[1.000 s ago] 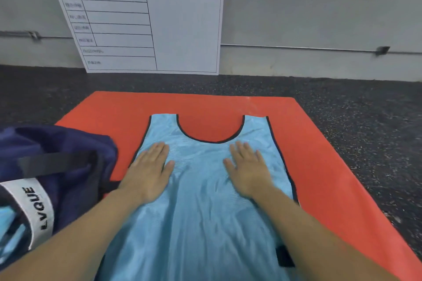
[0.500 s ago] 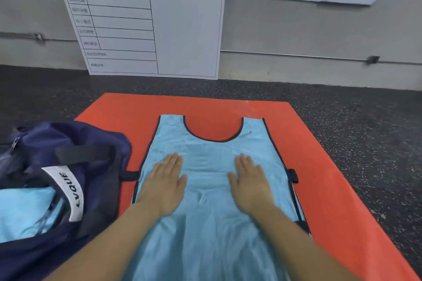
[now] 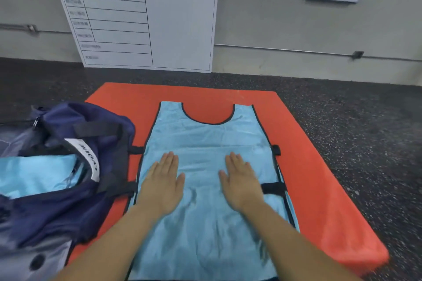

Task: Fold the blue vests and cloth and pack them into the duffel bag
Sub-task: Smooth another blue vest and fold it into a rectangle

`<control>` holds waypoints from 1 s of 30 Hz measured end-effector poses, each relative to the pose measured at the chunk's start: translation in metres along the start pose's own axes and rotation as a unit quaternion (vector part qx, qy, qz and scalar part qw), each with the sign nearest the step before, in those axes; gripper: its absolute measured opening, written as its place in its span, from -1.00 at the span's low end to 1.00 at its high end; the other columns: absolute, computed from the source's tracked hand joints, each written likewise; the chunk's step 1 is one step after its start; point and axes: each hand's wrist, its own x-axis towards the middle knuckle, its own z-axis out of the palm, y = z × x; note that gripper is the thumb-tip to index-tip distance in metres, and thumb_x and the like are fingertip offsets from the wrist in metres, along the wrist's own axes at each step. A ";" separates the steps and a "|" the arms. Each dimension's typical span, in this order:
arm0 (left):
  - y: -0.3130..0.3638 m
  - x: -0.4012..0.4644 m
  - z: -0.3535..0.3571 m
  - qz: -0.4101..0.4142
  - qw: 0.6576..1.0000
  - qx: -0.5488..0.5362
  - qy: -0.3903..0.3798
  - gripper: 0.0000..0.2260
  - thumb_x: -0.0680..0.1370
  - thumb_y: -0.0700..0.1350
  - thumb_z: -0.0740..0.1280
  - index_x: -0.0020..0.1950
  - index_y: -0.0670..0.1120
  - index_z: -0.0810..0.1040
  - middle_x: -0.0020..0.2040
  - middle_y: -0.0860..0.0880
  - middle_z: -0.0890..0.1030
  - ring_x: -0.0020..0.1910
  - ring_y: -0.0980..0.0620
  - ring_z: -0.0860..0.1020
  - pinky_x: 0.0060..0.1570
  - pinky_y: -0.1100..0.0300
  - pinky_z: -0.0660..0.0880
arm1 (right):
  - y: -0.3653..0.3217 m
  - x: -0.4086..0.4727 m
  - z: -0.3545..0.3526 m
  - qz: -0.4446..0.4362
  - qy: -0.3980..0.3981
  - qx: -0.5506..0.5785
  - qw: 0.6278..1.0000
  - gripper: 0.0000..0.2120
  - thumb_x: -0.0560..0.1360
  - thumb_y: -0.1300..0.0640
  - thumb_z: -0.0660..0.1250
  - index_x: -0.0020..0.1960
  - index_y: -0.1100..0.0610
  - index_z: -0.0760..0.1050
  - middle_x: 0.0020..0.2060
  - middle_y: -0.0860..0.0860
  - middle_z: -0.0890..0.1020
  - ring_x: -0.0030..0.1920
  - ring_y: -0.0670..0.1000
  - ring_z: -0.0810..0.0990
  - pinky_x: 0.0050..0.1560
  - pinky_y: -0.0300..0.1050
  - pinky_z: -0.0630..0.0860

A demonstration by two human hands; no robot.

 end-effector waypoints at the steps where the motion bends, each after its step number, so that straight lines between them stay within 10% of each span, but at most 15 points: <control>1: -0.012 -0.006 -0.002 -0.015 1.000 0.007 -0.012 -0.35 0.61 0.14 -0.06 0.51 -0.26 0.38 0.53 -0.19 0.36 0.53 -0.14 0.32 0.53 -0.03 0.18 | 0.024 -0.003 -0.004 0.034 0.006 -0.009 0.999 -0.35 0.68 -0.19 -0.23 0.67 0.12 -0.07 0.66 0.00 -0.08 0.65 0.01 -0.16 0.62 -0.02 -0.24; 6: -0.019 -0.013 -0.016 -0.040 0.999 0.010 -0.006 -0.28 0.58 0.16 -0.14 0.53 -0.29 0.33 0.55 -0.24 0.32 0.55 -0.19 0.28 0.55 -0.04 0.17 | 0.088 -0.019 -0.037 0.144 0.009 -0.088 0.986 -0.40 0.71 -0.09 -0.23 0.67 0.18 -0.13 0.66 0.09 -0.13 0.65 0.07 -0.20 0.62 0.06 -0.20; 11: 0.060 -0.037 -0.009 0.086 0.996 -0.019 0.015 -0.48 0.56 -0.04 0.10 0.40 -0.29 0.50 0.41 -0.24 0.50 0.39 -0.18 0.50 0.39 -0.01 0.20 | -0.050 -0.034 0.001 -0.073 0.073 -0.031 0.994 -0.47 0.62 0.02 0.01 0.41 0.26 0.52 0.42 0.17 0.50 0.42 0.18 0.50 0.56 0.03 0.18; 19: -0.033 -0.065 -0.020 -0.003 0.999 0.053 0.005 -0.37 0.67 0.13 -0.06 0.40 -0.32 0.49 0.42 -0.26 0.49 0.40 -0.23 0.49 0.42 -0.01 0.16 | 0.032 -0.058 -0.003 0.044 -0.006 -0.031 0.999 -0.34 0.66 -0.20 -0.28 0.67 0.09 -0.16 0.65 -0.03 -0.16 0.64 -0.01 -0.22 0.62 0.01 -0.25; 23: -0.002 -0.067 -0.019 0.011 0.999 0.036 0.032 -0.43 0.61 0.05 0.04 0.38 -0.34 0.50 0.41 -0.28 0.49 0.39 -0.25 0.49 0.41 -0.03 0.15 | 0.012 -0.061 -0.012 0.077 0.001 -0.035 0.996 -0.17 0.53 -0.17 -0.44 0.66 0.23 -0.02 0.65 0.10 -0.04 0.65 0.09 -0.06 0.63 0.04 -0.16; 27: 0.056 -0.086 -0.011 0.091 0.995 -0.023 0.036 -0.46 0.68 0.04 -0.02 0.45 -0.26 0.46 0.49 -0.19 0.43 0.48 -0.12 0.41 0.47 0.05 0.08 | -0.056 -0.086 0.020 -0.068 0.023 -0.016 0.997 -0.43 0.64 -0.06 0.01 0.49 0.22 0.43 0.50 0.10 0.42 0.50 0.11 0.41 0.48 0.04 0.12; 30: 0.030 -0.101 -0.016 0.088 0.995 -0.010 0.037 -0.46 0.67 0.08 0.01 0.49 -0.22 0.43 0.51 -0.15 0.40 0.50 -0.07 0.37 0.49 0.10 0.00 | -0.025 -0.103 0.015 -0.056 -0.001 -0.008 0.998 -0.35 0.65 -0.13 -0.18 0.65 0.15 0.11 0.63 0.01 0.09 0.64 0.04 0.06 0.56 0.03 -0.11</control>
